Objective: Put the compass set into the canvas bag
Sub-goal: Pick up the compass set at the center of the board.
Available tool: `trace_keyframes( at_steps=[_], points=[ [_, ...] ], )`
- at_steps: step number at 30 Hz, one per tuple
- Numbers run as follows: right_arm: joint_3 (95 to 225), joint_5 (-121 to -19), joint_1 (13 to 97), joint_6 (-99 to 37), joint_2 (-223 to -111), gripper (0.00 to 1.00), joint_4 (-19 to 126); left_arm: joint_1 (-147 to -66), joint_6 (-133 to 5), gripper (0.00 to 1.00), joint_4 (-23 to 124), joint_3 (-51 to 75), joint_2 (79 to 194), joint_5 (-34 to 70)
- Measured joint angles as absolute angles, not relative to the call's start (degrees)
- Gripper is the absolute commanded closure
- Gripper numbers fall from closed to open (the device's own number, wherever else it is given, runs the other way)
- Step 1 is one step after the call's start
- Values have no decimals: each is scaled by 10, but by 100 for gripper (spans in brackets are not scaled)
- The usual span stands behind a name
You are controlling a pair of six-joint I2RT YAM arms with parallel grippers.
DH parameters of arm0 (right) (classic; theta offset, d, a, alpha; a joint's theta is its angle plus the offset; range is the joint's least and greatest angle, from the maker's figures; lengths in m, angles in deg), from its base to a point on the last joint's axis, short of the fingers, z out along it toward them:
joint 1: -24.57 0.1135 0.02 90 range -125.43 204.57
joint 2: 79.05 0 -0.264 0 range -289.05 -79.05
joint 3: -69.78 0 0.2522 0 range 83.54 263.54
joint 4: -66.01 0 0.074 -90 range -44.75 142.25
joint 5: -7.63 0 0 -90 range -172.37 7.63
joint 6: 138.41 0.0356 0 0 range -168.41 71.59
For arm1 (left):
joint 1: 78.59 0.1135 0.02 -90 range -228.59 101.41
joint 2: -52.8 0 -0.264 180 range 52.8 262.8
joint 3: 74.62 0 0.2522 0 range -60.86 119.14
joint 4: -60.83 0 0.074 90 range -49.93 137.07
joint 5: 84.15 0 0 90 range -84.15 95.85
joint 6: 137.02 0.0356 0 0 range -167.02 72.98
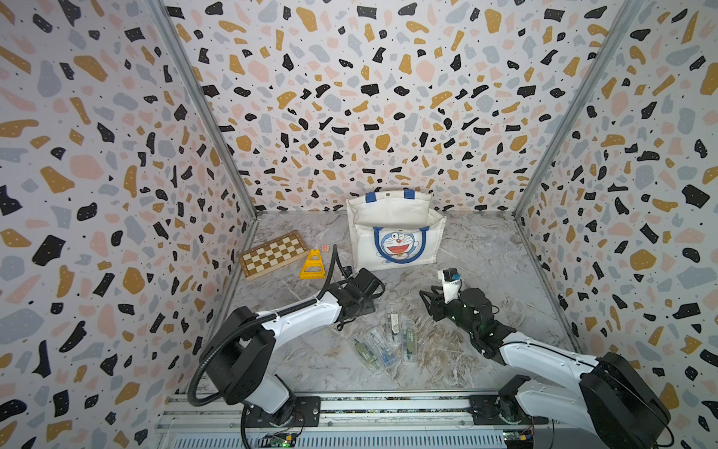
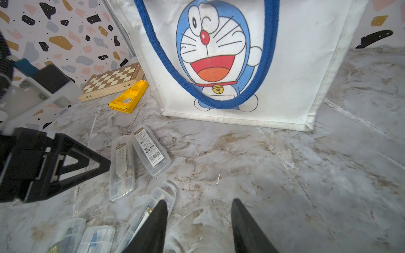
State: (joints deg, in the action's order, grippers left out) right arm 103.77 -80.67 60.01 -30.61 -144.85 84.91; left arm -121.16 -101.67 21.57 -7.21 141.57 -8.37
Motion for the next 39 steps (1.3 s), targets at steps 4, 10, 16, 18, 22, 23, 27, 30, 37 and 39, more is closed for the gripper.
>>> trace_keyframes(
  at_steps=[4, 10, 16, 18, 22, 23, 27, 30, 37, 39],
  points=[
    [1038, -818, 610, -308, -1454, 50, 853, -1212, -1038, 29, 218, -68, 1446, -83],
    [1038, -828, 618, -310, -1469, 50, 853, -1215, -1066, 30, 226, -64, 1479, -84],
    [1038, -833, 622, -310, -1477, 50, 853, -1220, -1079, 30, 240, -60, 1499, -85],
    [1038, -834, 623, -310, -1478, 50, 853, -1221, -1082, 30, 241, -56, 1503, -85],
    [1038, -835, 624, -310, -1480, 50, 853, -1222, -1090, 31, 242, -56, 1504, -86],
    [1038, -835, 624, -310, -1480, 50, 853, -1222, -1092, 32, 242, -56, 1504, -86],
    [1038, -837, 624, -310, -1480, 50, 853, -1222, -1099, 32, 246, -61, 1501, -87],
    [1038, -837, 624, -310, -1482, 50, 853, -1222, -1103, 33, 246, -74, 1486, -92],
    [1038, -838, 625, -310, -1489, 49, 853, -1222, -1101, 32, 221, -99, 1443, -107],
    [1038, -838, 625, -310, -1489, 49, 853, -1222, -1096, 32, 215, -99, 1435, -108]
  ],
)
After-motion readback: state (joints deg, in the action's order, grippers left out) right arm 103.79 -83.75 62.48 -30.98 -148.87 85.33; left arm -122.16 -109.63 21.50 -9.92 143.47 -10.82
